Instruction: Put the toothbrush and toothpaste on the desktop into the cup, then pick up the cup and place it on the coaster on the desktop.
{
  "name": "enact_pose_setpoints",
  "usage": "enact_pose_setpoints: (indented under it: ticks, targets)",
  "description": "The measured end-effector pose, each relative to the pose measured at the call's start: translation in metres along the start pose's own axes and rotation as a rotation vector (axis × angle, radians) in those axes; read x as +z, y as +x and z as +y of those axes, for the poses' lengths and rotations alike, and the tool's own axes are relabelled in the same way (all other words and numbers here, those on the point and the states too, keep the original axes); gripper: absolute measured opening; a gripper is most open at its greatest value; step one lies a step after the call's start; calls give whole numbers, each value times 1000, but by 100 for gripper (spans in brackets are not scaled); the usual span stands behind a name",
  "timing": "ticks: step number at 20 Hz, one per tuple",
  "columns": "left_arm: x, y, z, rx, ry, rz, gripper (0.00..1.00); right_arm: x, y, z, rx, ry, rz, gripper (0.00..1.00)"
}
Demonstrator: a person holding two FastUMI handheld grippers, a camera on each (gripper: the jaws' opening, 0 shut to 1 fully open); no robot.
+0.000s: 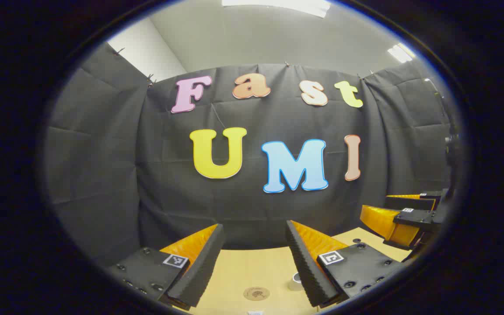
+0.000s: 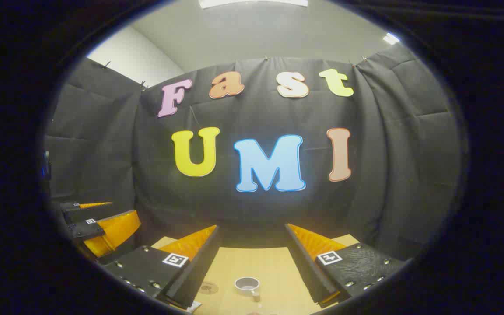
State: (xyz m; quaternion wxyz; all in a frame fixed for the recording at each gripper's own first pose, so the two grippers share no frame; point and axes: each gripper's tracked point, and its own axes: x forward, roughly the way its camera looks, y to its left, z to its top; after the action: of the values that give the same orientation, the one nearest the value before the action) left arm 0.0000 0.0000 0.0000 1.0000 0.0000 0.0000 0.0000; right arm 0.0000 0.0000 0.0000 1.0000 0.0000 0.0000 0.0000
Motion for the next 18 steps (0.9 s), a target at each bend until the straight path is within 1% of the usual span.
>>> enact_pose_setpoints:
  ticks: [1,2,5,6,8,9,13,18]
  targets:
    - [-2,1,0,2,-7,5,90,0,0,1,8,10,6,91]
    - [-5,0,1,2,-14,12,92,0,-1,1,11,14,10,91]
    - [-7,0,-3,-2,-36,21,92,-2,-1,2,5,6,22,92]
    - [-7,-1,-6,-3,-42,22,90,-2,0,3,4,1,26,91]
    - [-9,0,-10,-9,-47,28,90,-3,0,3,-1,-3,45,91]
    - [-9,1,-11,-11,-50,31,92,-4,-1,3,-2,-1,56,91]
    - [-15,4,-20,-22,-67,47,93,-4,-3,4,13,23,61,92]
    - [-22,9,-26,-31,-59,72,92,-9,-1,5,5,5,93,91]
